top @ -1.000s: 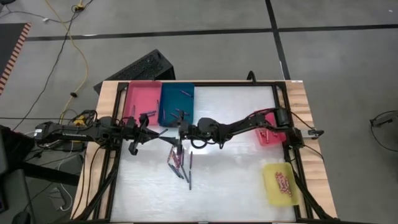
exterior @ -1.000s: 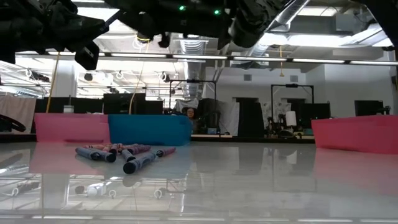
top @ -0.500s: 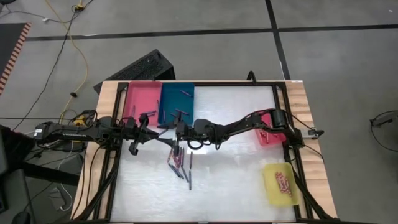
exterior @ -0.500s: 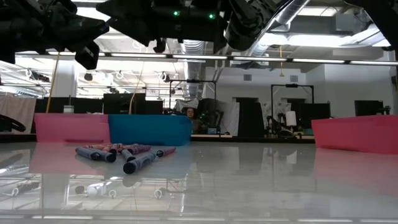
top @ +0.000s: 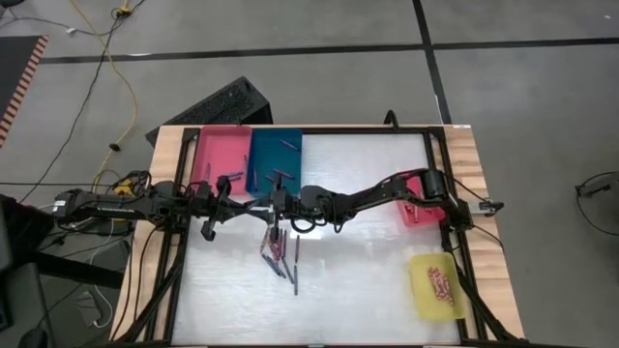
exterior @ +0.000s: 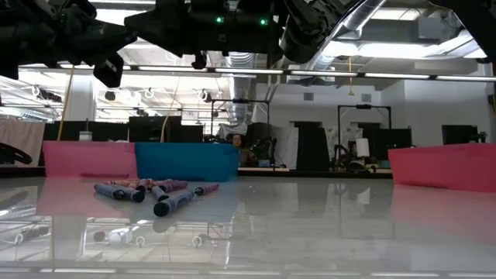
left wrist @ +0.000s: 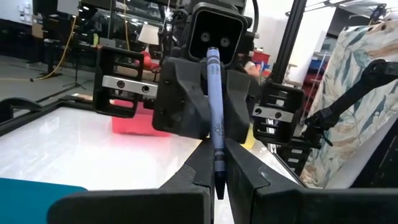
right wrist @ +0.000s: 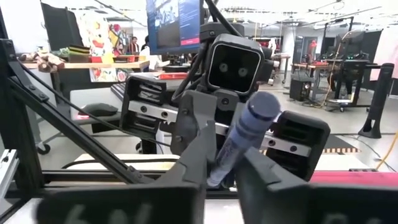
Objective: Sort crayons
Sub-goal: Put the blue crayon into the large red bin
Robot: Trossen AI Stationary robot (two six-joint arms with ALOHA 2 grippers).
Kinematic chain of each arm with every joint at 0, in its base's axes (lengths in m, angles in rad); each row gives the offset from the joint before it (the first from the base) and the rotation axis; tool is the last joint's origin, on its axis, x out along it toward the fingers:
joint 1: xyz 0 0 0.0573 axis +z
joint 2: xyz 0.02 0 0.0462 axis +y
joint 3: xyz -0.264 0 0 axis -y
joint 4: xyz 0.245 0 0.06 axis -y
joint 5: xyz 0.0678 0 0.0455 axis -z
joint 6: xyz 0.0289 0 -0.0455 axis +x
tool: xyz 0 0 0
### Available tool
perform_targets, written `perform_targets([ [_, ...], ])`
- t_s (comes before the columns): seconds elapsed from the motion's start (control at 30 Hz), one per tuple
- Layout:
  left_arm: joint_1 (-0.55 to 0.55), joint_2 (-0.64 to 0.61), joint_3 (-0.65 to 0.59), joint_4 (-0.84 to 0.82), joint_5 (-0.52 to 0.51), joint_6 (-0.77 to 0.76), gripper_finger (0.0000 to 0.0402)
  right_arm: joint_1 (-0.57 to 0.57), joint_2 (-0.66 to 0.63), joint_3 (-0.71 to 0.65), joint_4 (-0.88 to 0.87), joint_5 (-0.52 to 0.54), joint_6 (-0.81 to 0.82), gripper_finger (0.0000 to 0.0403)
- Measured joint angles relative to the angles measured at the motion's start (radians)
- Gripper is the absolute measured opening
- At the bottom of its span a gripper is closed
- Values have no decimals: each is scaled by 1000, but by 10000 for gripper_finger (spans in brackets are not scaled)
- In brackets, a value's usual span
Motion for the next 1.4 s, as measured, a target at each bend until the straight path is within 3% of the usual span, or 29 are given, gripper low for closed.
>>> perform_targets([
  [0.17,0,0,0,0,4,-2,5,1,0,0,-3,-3,4,10],
  [0.5,0,-2,0,-43,-45,-30,14,-1,-1,-1,-20,30,32,5],
  [0.77,2,-1,2,-139,-109,-67,100,-27,-1,-1,-71,57,56,5],
  [1.0,0,0,2,-246,-81,-108,157,-69,-4,1,-37,63,83,5],
  [1.27,-22,0,1,-363,27,-227,156,-146,1,81,-280,108,175,5],
  [1.4,-46,0,1,-362,43,-238,145,-177,1,89,-289,116,179,5],
])
